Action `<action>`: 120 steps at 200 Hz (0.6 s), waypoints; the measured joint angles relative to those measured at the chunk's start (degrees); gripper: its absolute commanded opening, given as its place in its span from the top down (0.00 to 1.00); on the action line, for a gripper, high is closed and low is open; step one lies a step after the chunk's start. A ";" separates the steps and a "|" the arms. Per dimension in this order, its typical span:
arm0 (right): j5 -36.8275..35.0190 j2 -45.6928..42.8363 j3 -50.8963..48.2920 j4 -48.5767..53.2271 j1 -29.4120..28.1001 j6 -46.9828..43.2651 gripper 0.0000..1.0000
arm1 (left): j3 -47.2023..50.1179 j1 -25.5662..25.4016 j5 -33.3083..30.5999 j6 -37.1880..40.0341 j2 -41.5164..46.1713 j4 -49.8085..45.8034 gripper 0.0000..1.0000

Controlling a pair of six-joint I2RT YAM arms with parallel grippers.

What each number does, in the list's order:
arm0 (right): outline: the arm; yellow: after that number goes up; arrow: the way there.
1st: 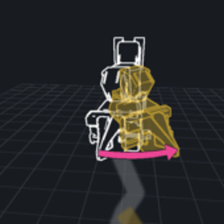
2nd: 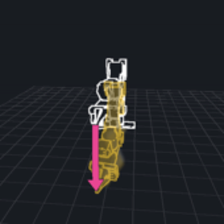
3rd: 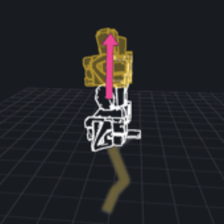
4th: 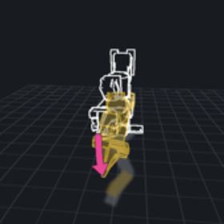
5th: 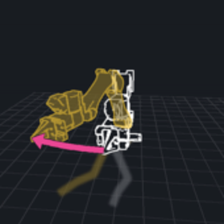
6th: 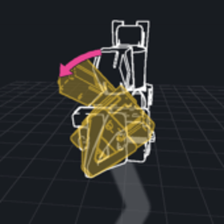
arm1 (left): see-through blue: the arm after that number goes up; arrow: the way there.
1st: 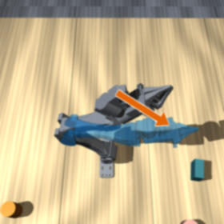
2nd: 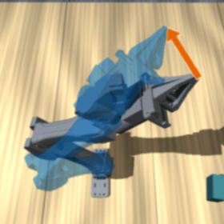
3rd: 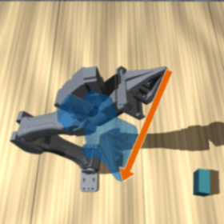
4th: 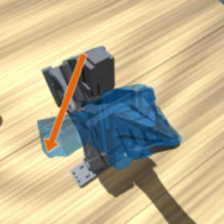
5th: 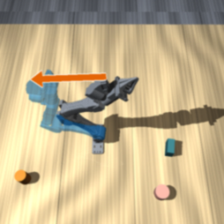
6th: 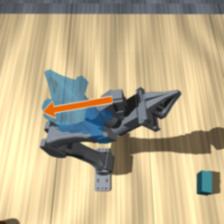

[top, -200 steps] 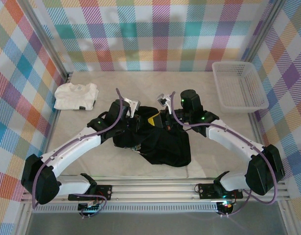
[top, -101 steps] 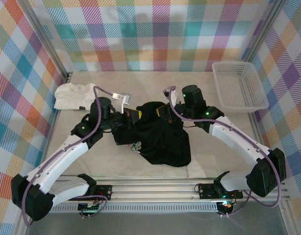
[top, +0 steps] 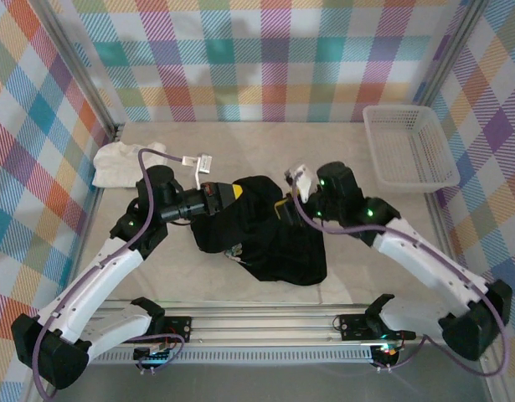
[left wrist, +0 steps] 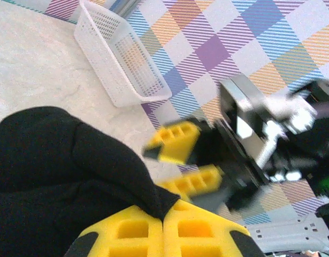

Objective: Fold the inside-out t-shirt

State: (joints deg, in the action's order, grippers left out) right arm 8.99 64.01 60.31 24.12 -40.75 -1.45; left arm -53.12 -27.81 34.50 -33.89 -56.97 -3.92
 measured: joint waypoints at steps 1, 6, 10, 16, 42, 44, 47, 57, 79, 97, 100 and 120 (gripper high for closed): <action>0.46 -0.31 -0.26 -0.22 -0.20 -0.02 0.55 | 0.00 0.00 -0.04 0.00 0.00 0.00 1.00; 1.81 -1.09 -0.83 -0.92 -0.87 -0.24 0.57 | 0.00 0.02 -0.09 -0.07 0.00 0.00 1.00; 3.10 -1.31 -1.14 -1.55 -1.42 -0.50 0.58 | 0.00 0.00 -0.20 -0.22 0.00 0.02 1.00; 4.90 -1.20 -1.29 -2.73 -1.99 -0.68 0.60 | 0.00 0.02 -0.31 -0.26 0.02 0.00 1.00; 9.99 4.13 -1.27 -8.13 -2.49 -0.46 0.66 | 0.00 0.00 -0.70 -0.46 0.09 -0.02 1.00; 10.27 4.68 -1.27 -8.41 -2.49 -0.39 0.66 | 0.00 0.00 -0.70 -0.46 0.09 -0.04 1.00; 10.67 5.62 -1.27 -8.87 -2.54 -0.31 0.66 | 0.00 0.00 -0.72 -0.46 0.09 -0.04 1.00; 11.72 7.98 -1.27 -9.99 -2.60 -0.11 0.66 | 0.00 0.00 -0.72 -0.46 0.11 -0.20 1.00; 12.79 11.08 -1.27 -11.76 -2.60 0.31 0.66 | 0.00 0.00 -0.81 -0.44 0.26 -0.42 1.00; 12.85 12.35 -1.11 -12.98 -2.60 0.57 0.67 | 0.00 0.02 -1.11 -0.44 0.63 -0.46 1.00; 12.81 12.52 -1.07 -13.18 -2.60 0.59 0.67 | 0.00 0.02 -1.11 -0.44 0.70 -0.48 1.00; 13.05 14.01 -0.61 -14.47 -2.60 0.76 0.81 | 0.00 0.00 -1.16 -0.39 1.25 -0.55 1.00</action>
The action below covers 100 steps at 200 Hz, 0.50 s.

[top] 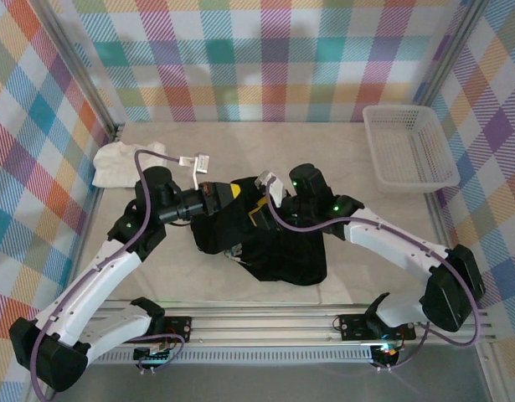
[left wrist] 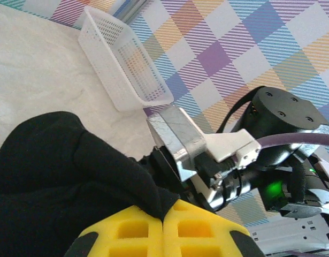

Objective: Fold the inside-out t-shirt

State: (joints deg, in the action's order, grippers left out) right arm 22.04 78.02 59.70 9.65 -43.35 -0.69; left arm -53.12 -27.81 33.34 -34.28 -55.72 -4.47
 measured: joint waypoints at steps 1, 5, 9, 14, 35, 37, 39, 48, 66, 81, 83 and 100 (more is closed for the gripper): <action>0.00 0.07 0.02 -0.02 0.00 -0.04 0.82 | 0.00 0.00 0.00 0.02 0.00 -0.02 1.00; 0.20 0.37 0.13 -0.26 0.00 0.11 0.84 | 0.00 0.00 0.00 0.04 0.09 -0.09 1.00; 0.31 0.61 0.28 -0.39 0.00 -0.11 0.88 | 0.00 0.00 -0.11 0.20 0.13 -0.15 1.00; 0.63 0.85 0.42 -0.57 0.00 0.17 0.92 | 0.00 0.00 -0.35 0.26 0.20 -0.26 1.00; 2.23 0.96 0.68 -1.01 0.00 -0.07 1.00 | -0.02 0.02 -1.57 0.72 0.33 -1.36 1.00; 2.38 0.92 0.68 -1.01 0.02 0.15 1.00 | -0.02 0.02 -1.92 0.79 0.33 -1.46 1.00; 2.54 0.92 0.68 -1.01 0.02 0.15 1.00 | -0.02 0.02 -2.01 0.83 0.33 -1.57 1.00; 3.23 0.44 0.68 -0.70 0.02 -0.02 1.00 | -0.07 0.02 -3.26 1.11 0.33 -2.14 1.00; 5.66 -1.99 0.68 0.74 0.66 -0.11 1.00 | -0.70 0.13 -6.93 2.19 0.22 -4.85 1.00; 9.40 -5.49 0.68 1.03 1.64 0.55 1.00 | -1.42 0.17 -10.27 3.32 -0.11 -6.64 1.00; 9.81 -5.84 0.68 0.81 1.77 0.79 1.00 | -1.49 0.17 -10.71 3.58 -0.20 -6.78 1.00; 14.16 -9.03 0.68 -1.79 3.13 3.39 1.00 | -2.01 0.17 -13.99 5.09 -1.22 -7.76 1.00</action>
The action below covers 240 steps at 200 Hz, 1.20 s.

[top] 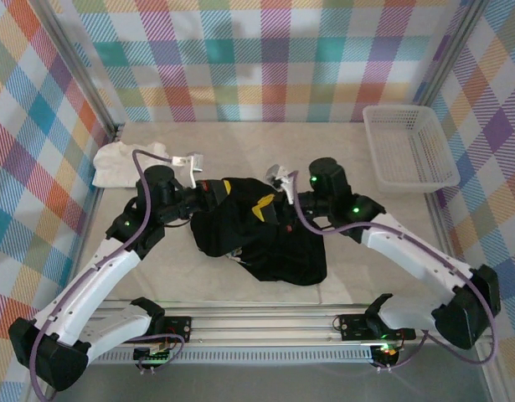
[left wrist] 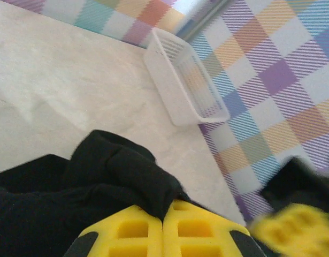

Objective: Fold the inside-out t-shirt

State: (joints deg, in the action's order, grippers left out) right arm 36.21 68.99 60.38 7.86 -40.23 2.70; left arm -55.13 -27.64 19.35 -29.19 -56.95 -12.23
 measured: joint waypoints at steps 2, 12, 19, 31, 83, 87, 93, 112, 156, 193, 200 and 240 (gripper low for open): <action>0.50 -0.24 0.00 -0.50 0.15 0.39 1.00 | -0.02 0.00 -0.33 0.15 -0.17 -0.02 1.00; 2.64 -0.92 0.00 -2.82 0.79 2.75 1.00 | -0.02 0.00 -1.88 0.72 -1.11 -0.33 1.00; 3.74 -0.90 0.00 -4.48 1.25 4.42 1.00 | -0.02 0.00 -2.80 1.09 -1.79 -0.61 1.00; 5.11 -0.26 -0.04 -7.17 2.03 7.63 1.00 | 0.02 0.00 -3.96 1.73 -2.71 -1.20 0.97; 8.83 4.24 -0.04 -14.51 5.49 19.28 1.00 | 2.80 0.02 -8.55 5.73 0.42 -3.19 0.49; 9.14 4.50 0.00 -14.86 5.77 19.87 1.00 | 3.41 -0.02 -8.57 5.84 1.16 -3.17 0.48; 9.55 4.85 0.00 -15.19 6.16 20.72 1.00 | 4.66 -0.17 -8.52 6.36 2.80 -3.04 0.48; 10.80 5.55 0.11 -15.54 7.23 22.71 1.00 | 7.82 -1.25 -7.04 7.98 6.99 -1.86 0.46; 13.42 7.28 3.02 -14.29 8.46 24.85 1.00 | 8.44 -7.32 -0.15 13.18 5.35 1.55 0.57; 14.08 7.48 3.91 -12.85 9.35 25.66 1.00 | 8.13 -8.50 3.58 15.39 0.72 2.29 0.62; 14.25 7.52 3.93 -12.68 9.49 25.66 1.00 | 8.13 -8.50 3.08 15.43 -0.04 2.25 0.62; 14.93 7.85 4.90 -10.62 10.01 25.57 1.00 | 7.58 -8.55 -7.61 15.63 -2.32 1.38 0.49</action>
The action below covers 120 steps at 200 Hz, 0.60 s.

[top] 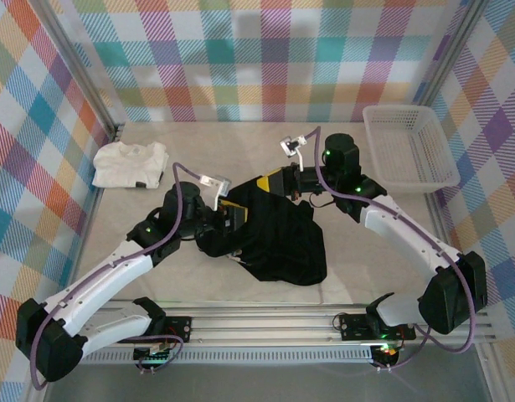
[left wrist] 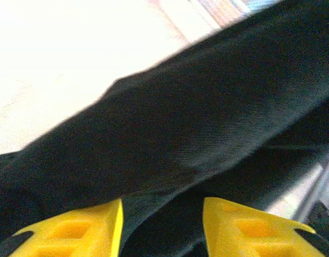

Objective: Fold the inside-out t-shirt

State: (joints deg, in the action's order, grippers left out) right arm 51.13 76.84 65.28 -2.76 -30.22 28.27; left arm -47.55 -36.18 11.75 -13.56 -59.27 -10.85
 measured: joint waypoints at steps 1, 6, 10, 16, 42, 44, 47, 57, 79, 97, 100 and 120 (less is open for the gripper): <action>0.02 0.00 0.02 0.00 0.02 0.00 1.00 | -0.02 0.00 -0.07 -0.11 -0.02 0.00 0.49; 0.13 0.00 0.07 0.20 0.04 0.00 1.00 | -0.28 0.00 -1.03 0.17 -0.39 0.00 0.47; 0.24 0.00 0.09 0.33 0.04 0.00 1.00 | -0.59 0.00 -1.68 0.15 -0.79 0.02 0.46; 0.44 0.00 0.11 0.44 0.13 0.02 1.00 | -1.07 0.00 -2.34 0.31 -1.53 -0.02 0.45; 1.64 0.00 0.09 0.74 0.15 0.00 1.00 | -3.98 0.00 -4.39 1.42 -6.78 0.04 0.42; 1.73 0.00 0.11 0.74 0.15 -0.02 1.00 | -4.20 0.00 -4.61 1.42 -7.21 0.07 0.42; 2.01 0.00 0.11 0.83 0.15 -0.20 1.00 | -4.48 0.00 -4.98 1.46 -7.87 0.09 0.42; 2.73 0.00 0.33 1.81 0.22 -0.72 1.00 | -5.46 0.00 -6.21 1.49 -9.79 0.07 0.45; 4.11 -0.07 1.60 6.54 0.61 -4.42 1.00 | -7.39 0.11 -7.13 1.73 -13.46 0.42 0.71; 5.35 -0.13 2.34 10.60 2.12 -7.28 1.00 | -8.50 0.63 -5.09 2.54 -14.86 0.57 0.98; 5.38 -0.15 2.40 11.30 2.49 -7.78 1.00 | -8.57 0.76 -4.52 2.40 -14.91 0.59 1.00; 1.75 -0.15 4.20 18.10 4.83 -11.17 0.94 | -8.52 2.34 3.04 1.68 -14.34 1.16 1.00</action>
State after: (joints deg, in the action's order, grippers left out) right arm 52.88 76.69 69.47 15.33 -25.39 17.10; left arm -56.07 -33.85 14.79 -11.88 -73.60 -9.69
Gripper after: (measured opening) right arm 0.043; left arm 0.050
